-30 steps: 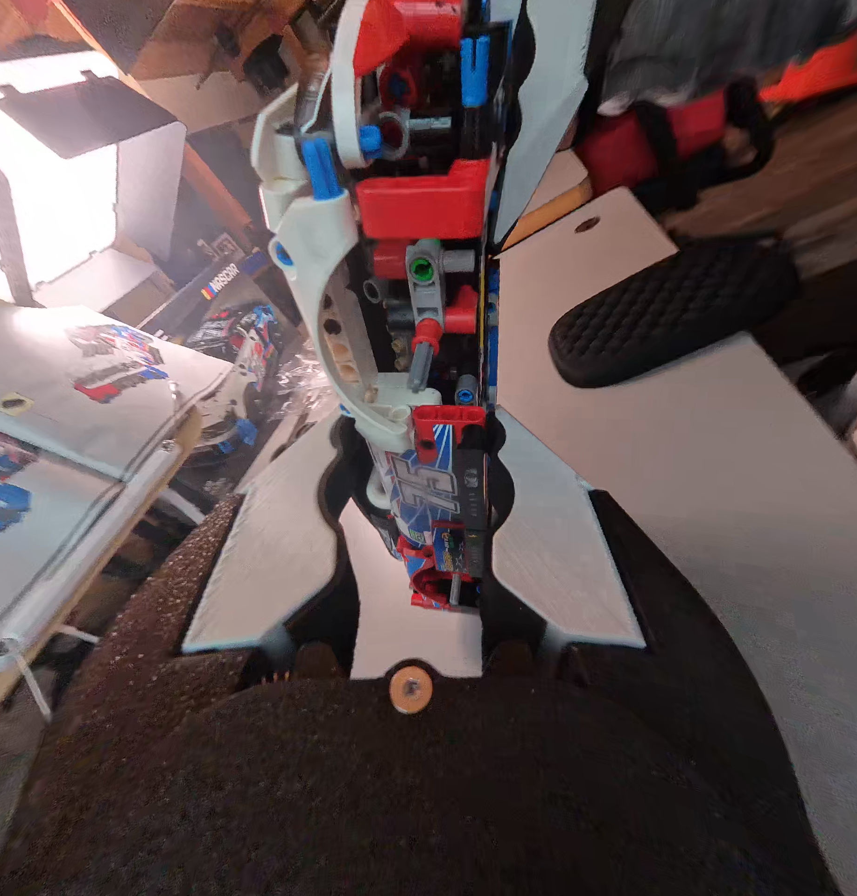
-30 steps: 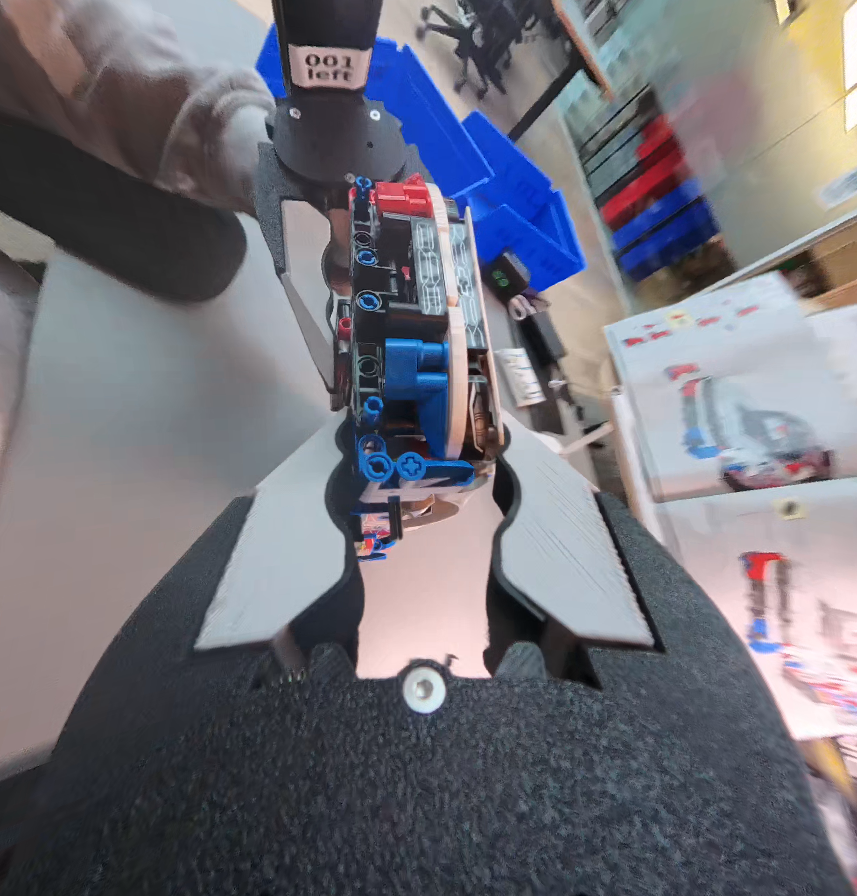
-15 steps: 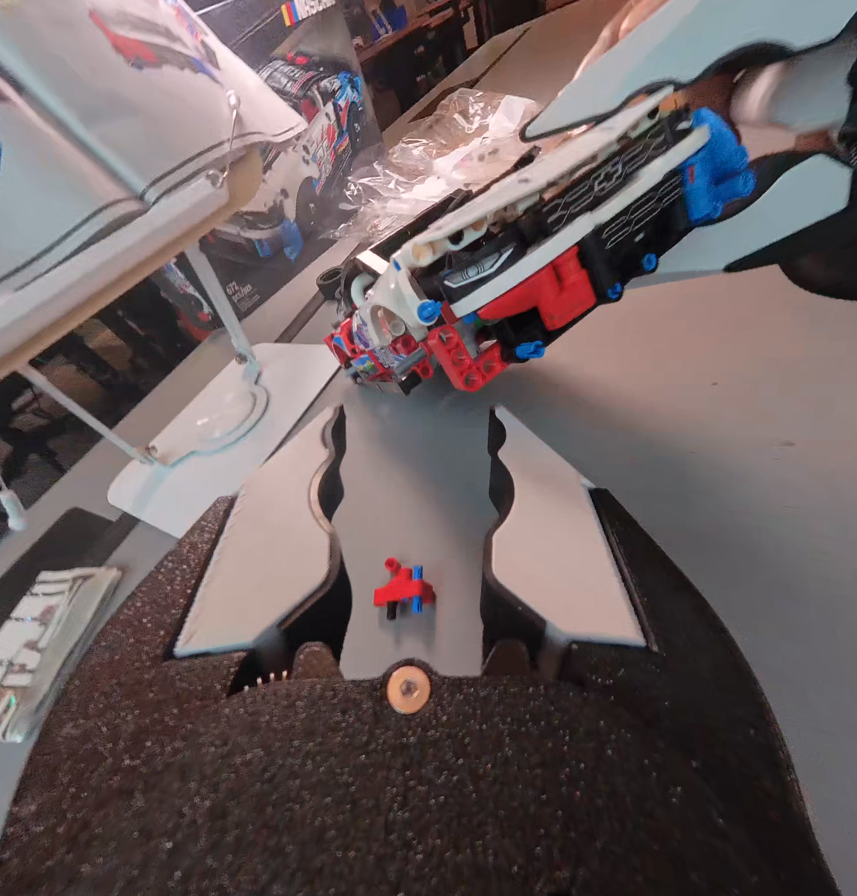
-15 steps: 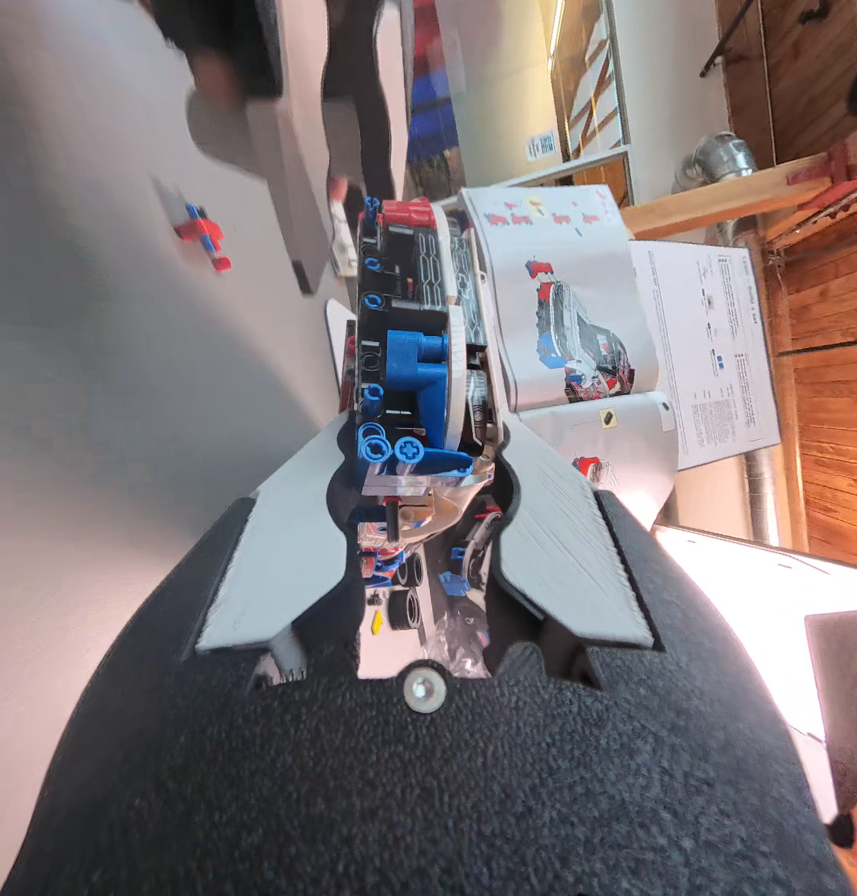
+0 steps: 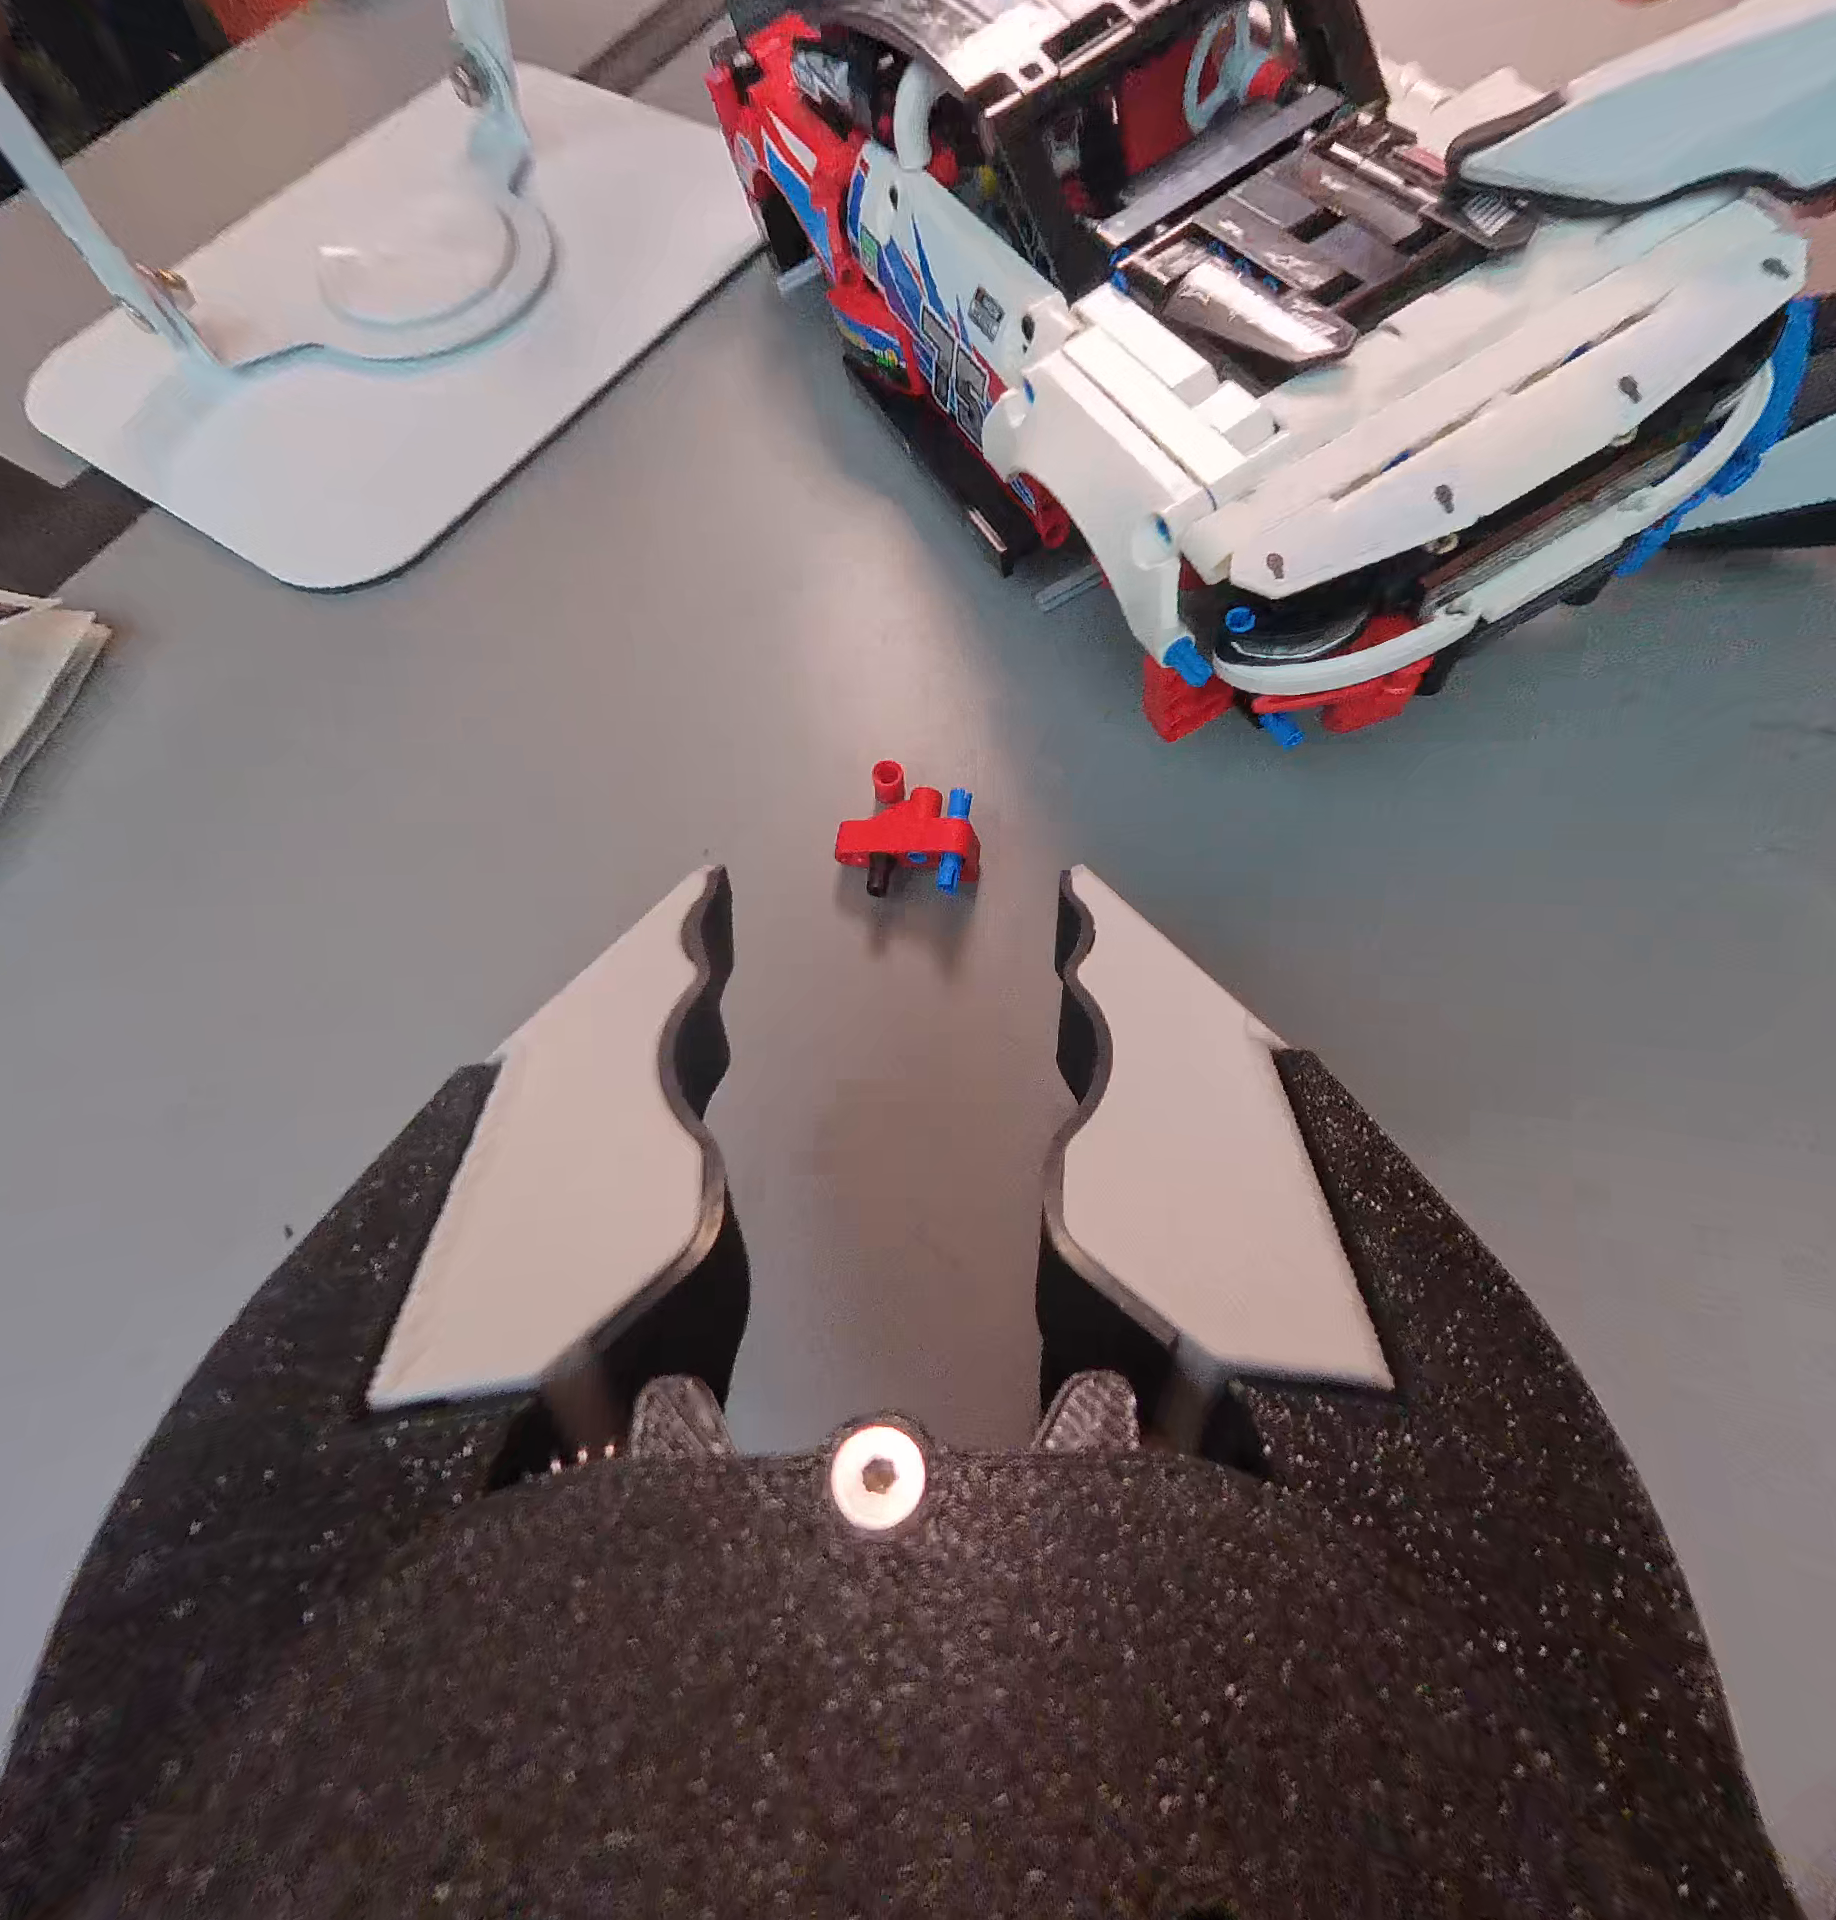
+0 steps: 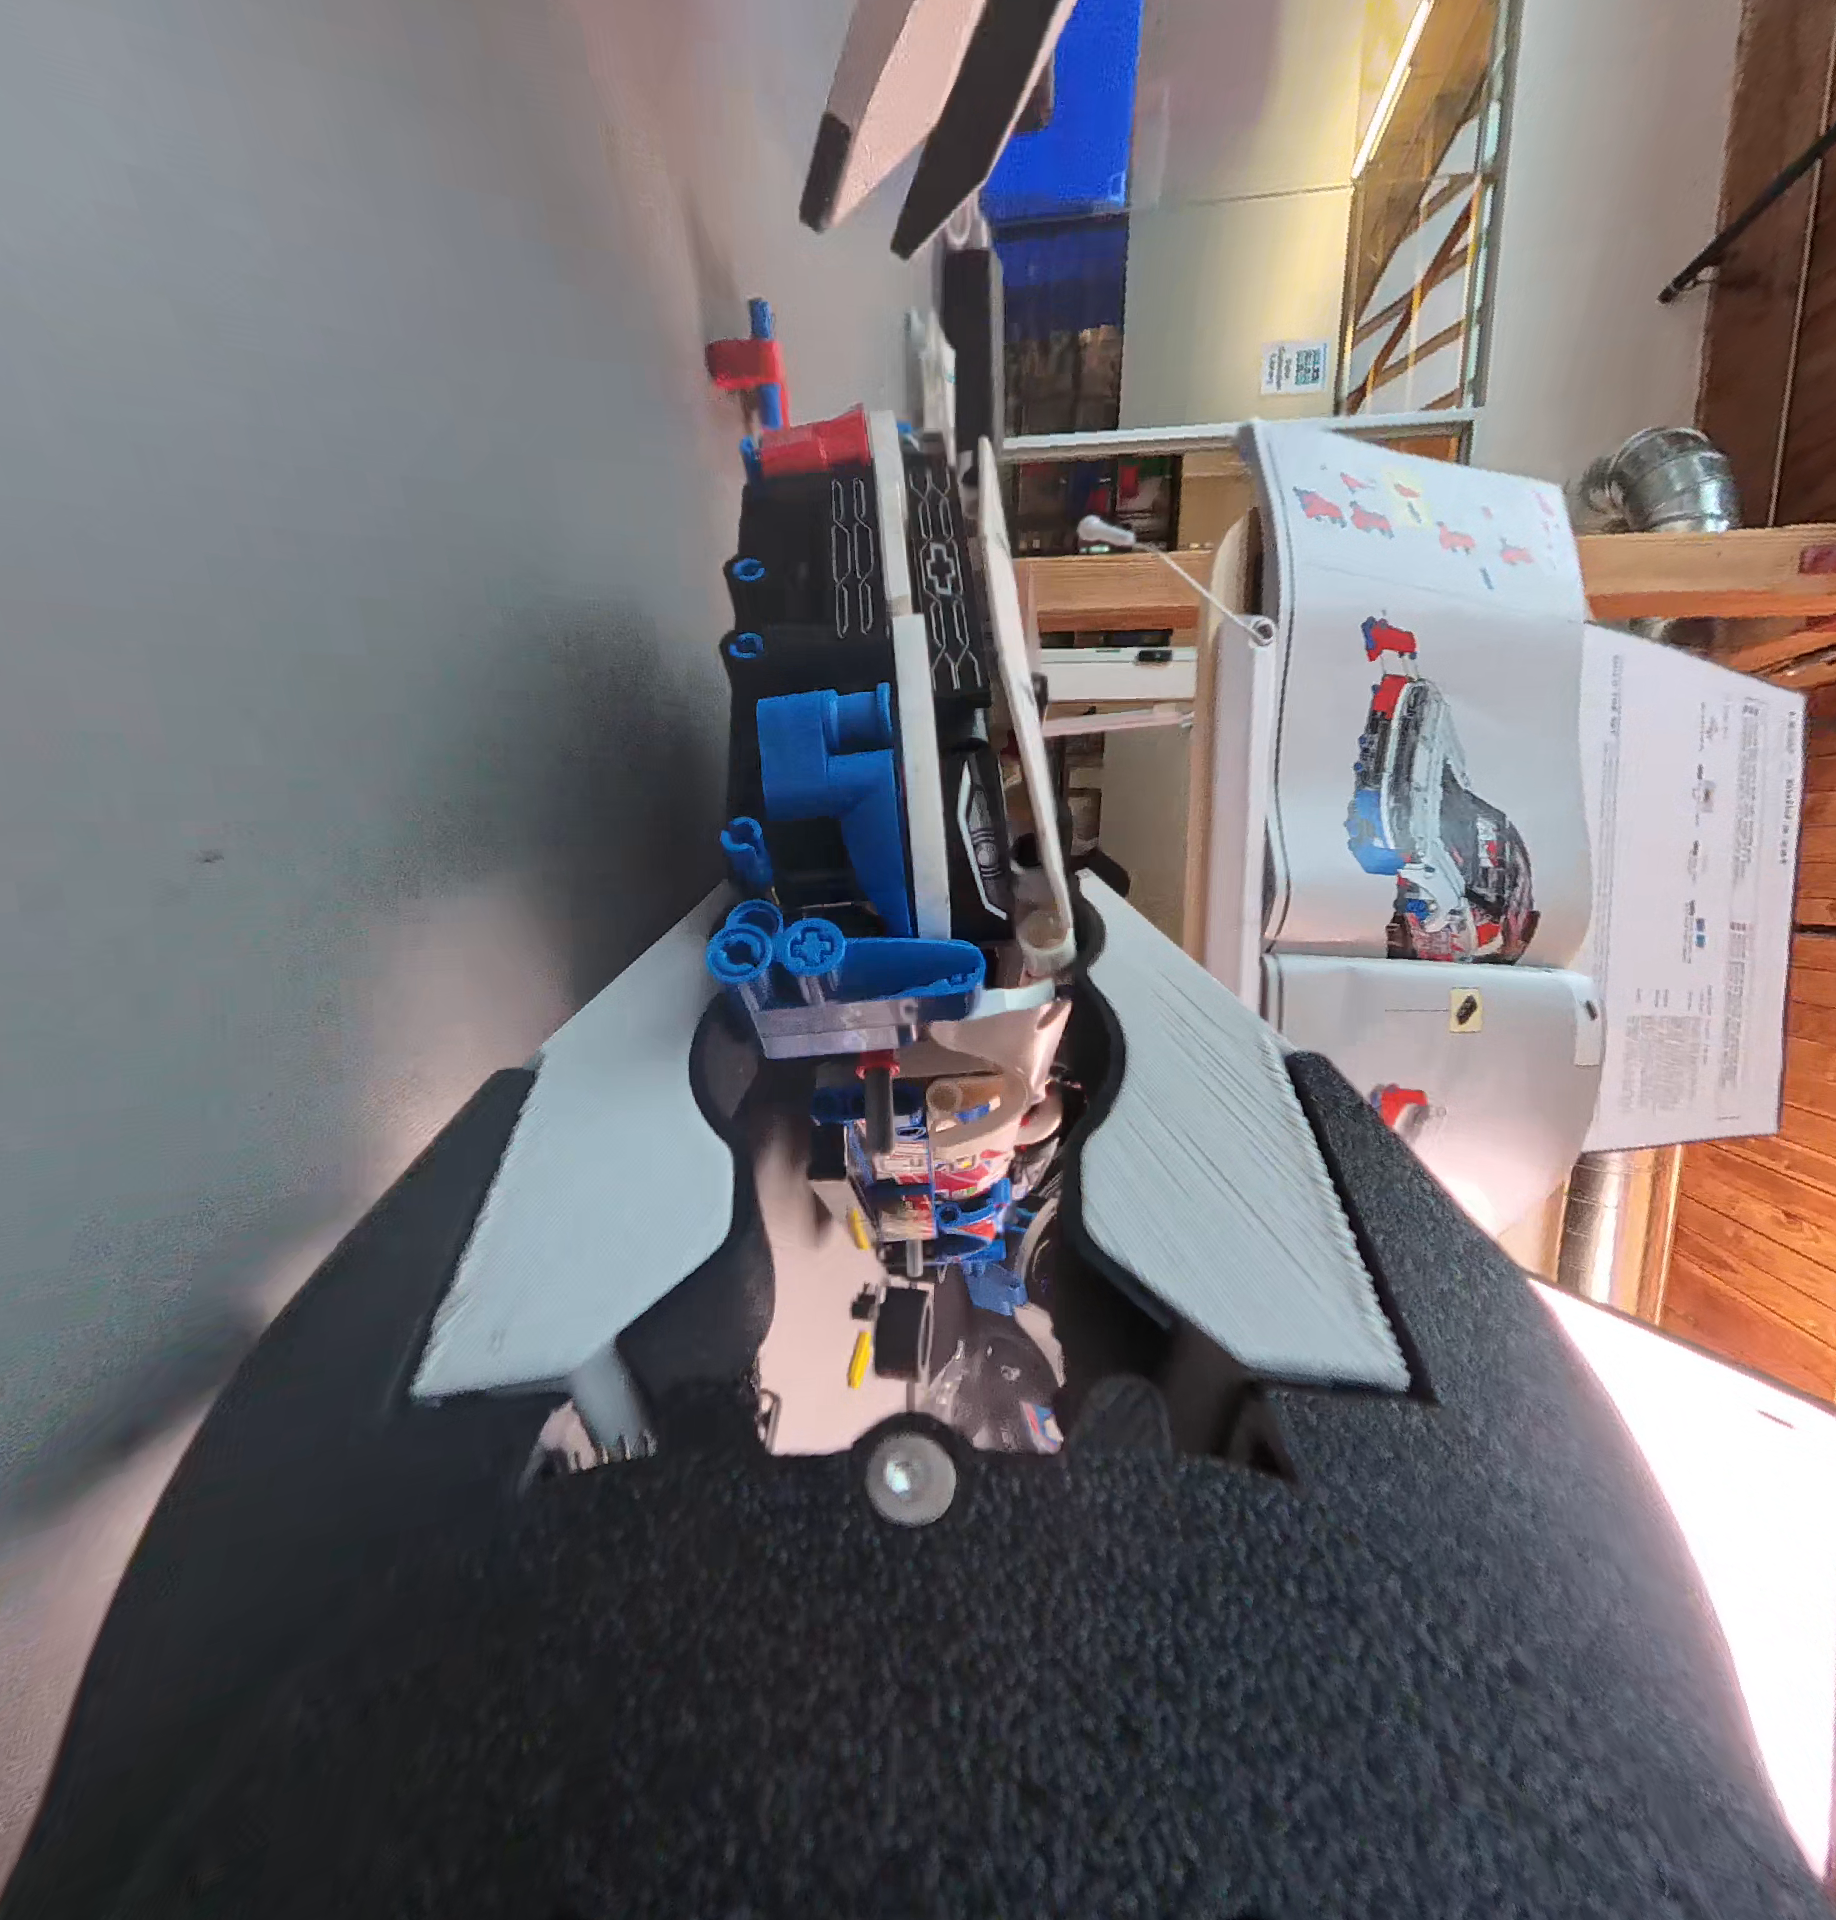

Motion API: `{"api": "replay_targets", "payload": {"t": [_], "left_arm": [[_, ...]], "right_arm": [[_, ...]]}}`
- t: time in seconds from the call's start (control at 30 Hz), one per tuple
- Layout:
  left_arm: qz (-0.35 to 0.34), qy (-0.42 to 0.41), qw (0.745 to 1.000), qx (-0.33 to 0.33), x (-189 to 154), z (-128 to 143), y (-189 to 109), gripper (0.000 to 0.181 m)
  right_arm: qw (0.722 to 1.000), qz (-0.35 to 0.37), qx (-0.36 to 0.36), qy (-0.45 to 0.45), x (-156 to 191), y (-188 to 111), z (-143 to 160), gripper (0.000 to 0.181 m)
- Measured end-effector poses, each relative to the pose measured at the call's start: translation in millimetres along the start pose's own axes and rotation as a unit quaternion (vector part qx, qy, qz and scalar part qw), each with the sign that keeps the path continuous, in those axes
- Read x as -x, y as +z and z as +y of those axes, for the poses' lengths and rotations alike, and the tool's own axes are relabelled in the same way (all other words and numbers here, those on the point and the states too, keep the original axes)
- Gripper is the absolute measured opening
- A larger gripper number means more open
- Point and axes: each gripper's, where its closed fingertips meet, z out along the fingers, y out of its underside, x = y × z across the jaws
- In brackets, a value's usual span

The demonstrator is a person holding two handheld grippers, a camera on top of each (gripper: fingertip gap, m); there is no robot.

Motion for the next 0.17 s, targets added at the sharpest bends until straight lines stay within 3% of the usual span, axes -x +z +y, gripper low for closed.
{"api": "replay_targets", "payload": {"t": [0.03, 0.17], "left_arm": [[0.005, 0.012, 1.000, 0.014, -1, 2, 6, 0.061], [0.023, 0.047, 0.996, 0.069, -3, 8, 31, 0.055]], "right_arm": [[1.000, -0.006, 0.002, 0.003, 5, -2, 3, 0.059], [1.000, -0.020, 0.011, -0.001, 17, -2, 4, 0.062]]}}
